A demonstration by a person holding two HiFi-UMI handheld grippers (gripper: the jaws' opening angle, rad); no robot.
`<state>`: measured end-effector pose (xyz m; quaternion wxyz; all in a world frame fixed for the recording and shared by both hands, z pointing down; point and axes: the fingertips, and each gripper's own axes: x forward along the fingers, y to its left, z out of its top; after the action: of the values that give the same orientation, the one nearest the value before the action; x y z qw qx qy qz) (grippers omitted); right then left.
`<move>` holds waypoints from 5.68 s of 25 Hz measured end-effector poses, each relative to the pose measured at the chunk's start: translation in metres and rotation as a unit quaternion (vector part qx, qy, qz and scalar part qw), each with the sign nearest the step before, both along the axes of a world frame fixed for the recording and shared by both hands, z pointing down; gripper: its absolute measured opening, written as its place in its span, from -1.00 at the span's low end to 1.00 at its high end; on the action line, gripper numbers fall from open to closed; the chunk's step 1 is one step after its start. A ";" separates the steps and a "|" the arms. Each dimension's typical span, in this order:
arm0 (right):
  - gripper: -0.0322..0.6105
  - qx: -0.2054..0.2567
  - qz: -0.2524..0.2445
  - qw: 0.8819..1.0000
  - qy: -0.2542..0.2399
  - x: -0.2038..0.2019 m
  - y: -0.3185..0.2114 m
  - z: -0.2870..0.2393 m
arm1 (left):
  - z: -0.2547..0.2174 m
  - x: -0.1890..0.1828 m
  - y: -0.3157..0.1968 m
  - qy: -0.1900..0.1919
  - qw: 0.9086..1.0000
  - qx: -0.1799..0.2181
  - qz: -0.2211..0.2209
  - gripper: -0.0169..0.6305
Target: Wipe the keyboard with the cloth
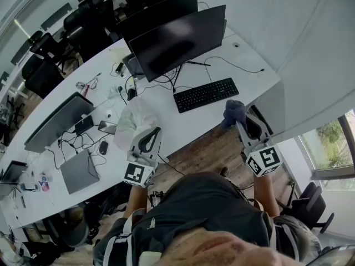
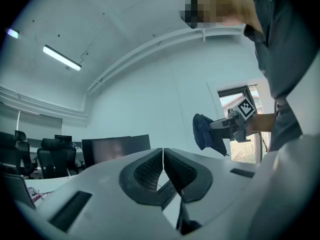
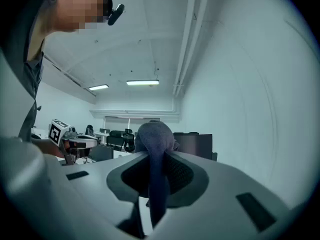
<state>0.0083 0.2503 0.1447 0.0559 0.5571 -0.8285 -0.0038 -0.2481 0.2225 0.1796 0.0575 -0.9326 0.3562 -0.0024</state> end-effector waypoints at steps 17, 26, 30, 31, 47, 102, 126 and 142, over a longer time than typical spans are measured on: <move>-0.68 -0.005 -0.021 1.000 -0.022 0.019 0.009 0.000 | -0.004 0.024 0.007 -0.005 1.000 -0.005 -0.003 -0.91; -0.68 0.004 -0.054 0.998 -0.014 0.091 -0.019 -0.018 | -0.044 0.119 -0.018 -0.024 1.000 0.014 -0.011 -0.91; -0.68 0.008 -0.076 0.997 -0.013 0.123 -0.030 -0.020 | -0.056 0.172 -0.022 -0.020 0.999 0.027 -0.015 -0.92; -0.68 0.011 -0.080 0.997 -0.012 0.129 -0.033 -0.018 | -0.058 0.183 -0.023 -0.016 0.999 0.032 -0.018 -0.92; -0.68 0.005 -0.117 0.993 -0.032 0.180 -0.051 0.017 | -0.029 0.255 -0.041 -0.046 0.997 0.029 -0.049 -0.93; -0.68 -0.185 -0.135 0.973 0.000 0.235 -0.377 0.251 | 0.069 0.308 -0.289 -0.042 0.985 -0.104 -0.129 -0.93; -0.68 -0.302 -0.268 0.890 0.210 0.164 -0.300 0.440 | 0.095 0.294 -0.283 -0.067 0.979 -0.141 -0.129 -0.93; -0.68 -0.341 -0.178 0.915 0.124 0.203 -0.327 0.437 | 0.098 0.299 -0.293 -0.068 0.980 -0.143 -0.117 -0.93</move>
<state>0.2110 -0.0765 0.5816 0.3431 0.3429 -0.8514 0.1998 0.0510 -0.0703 0.2772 -0.0528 -0.8808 0.4541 -0.1235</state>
